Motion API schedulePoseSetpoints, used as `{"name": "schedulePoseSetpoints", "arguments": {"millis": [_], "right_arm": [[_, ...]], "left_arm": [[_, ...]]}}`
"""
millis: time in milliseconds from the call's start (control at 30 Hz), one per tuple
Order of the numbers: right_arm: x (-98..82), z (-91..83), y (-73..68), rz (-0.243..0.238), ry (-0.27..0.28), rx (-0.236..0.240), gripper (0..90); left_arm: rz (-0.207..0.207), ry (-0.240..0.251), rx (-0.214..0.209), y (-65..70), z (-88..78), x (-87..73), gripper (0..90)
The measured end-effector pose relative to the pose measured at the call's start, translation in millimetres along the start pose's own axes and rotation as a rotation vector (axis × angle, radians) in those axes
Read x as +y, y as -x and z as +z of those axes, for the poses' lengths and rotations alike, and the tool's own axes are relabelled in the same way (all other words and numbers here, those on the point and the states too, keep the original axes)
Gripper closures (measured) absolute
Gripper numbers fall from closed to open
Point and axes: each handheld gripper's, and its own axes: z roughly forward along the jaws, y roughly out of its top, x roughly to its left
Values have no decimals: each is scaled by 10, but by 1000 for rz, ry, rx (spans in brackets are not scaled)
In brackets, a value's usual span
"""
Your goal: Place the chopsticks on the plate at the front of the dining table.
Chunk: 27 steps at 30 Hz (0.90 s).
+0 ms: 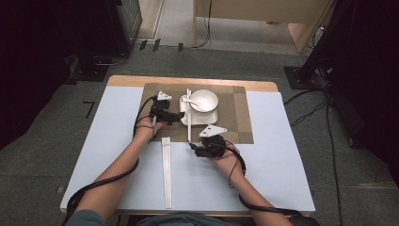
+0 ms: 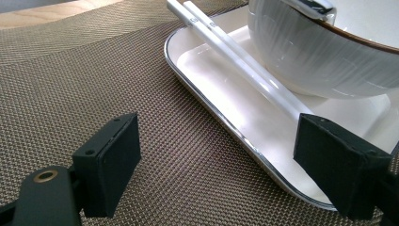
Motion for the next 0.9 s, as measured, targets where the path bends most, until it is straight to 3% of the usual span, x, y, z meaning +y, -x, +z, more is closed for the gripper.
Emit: {"name": "schedulePoseSetpoints", "arguments": {"millis": [900], "right_arm": [[27,88,57,15,-12,-10,411]], "left_arm": [[-6,-17,-6,8,35,-40,150]]}}
